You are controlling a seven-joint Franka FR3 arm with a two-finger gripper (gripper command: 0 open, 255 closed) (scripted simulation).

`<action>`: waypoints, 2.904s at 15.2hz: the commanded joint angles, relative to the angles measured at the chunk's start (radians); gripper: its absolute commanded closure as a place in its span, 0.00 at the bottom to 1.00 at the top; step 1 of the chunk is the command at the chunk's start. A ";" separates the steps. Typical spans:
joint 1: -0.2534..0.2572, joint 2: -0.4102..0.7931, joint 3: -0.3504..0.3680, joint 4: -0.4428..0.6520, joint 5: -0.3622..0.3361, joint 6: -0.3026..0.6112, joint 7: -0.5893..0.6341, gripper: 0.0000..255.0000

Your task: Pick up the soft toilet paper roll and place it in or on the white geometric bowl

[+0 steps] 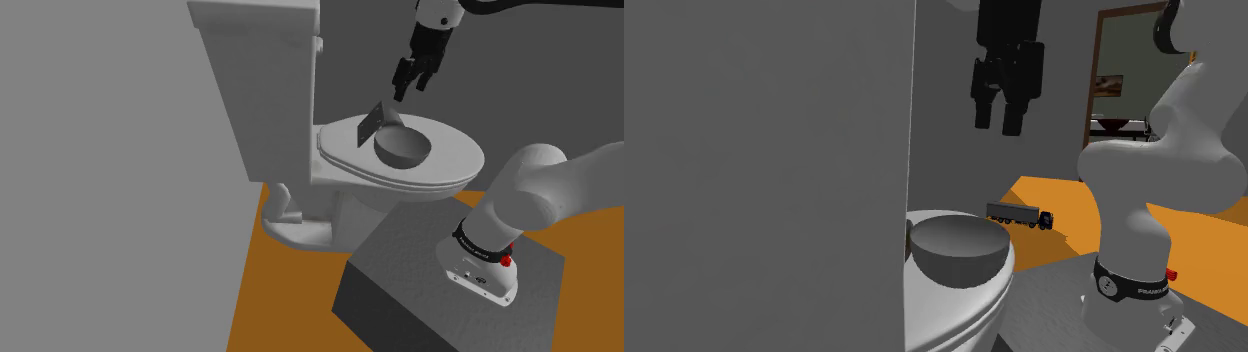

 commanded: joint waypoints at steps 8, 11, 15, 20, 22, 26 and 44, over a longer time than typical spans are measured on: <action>-0.079 0.305 -0.057 0.146 -0.020 0.052 0.071 0.00; -0.109 0.430 -0.085 0.219 -0.022 0.059 0.099 0.00; -0.145 0.593 -0.125 0.324 -0.018 0.055 0.131 0.00; -0.192 0.790 -0.175 0.467 0.001 0.033 0.163 0.00; -0.213 0.867 -0.195 0.527 0.013 0.019 0.174 0.00; -0.258 1.020 -0.232 0.654 0.041 -0.017 0.195 0.00; -0.333 1.217 -0.277 0.723 0.085 0.019 0.228 0.00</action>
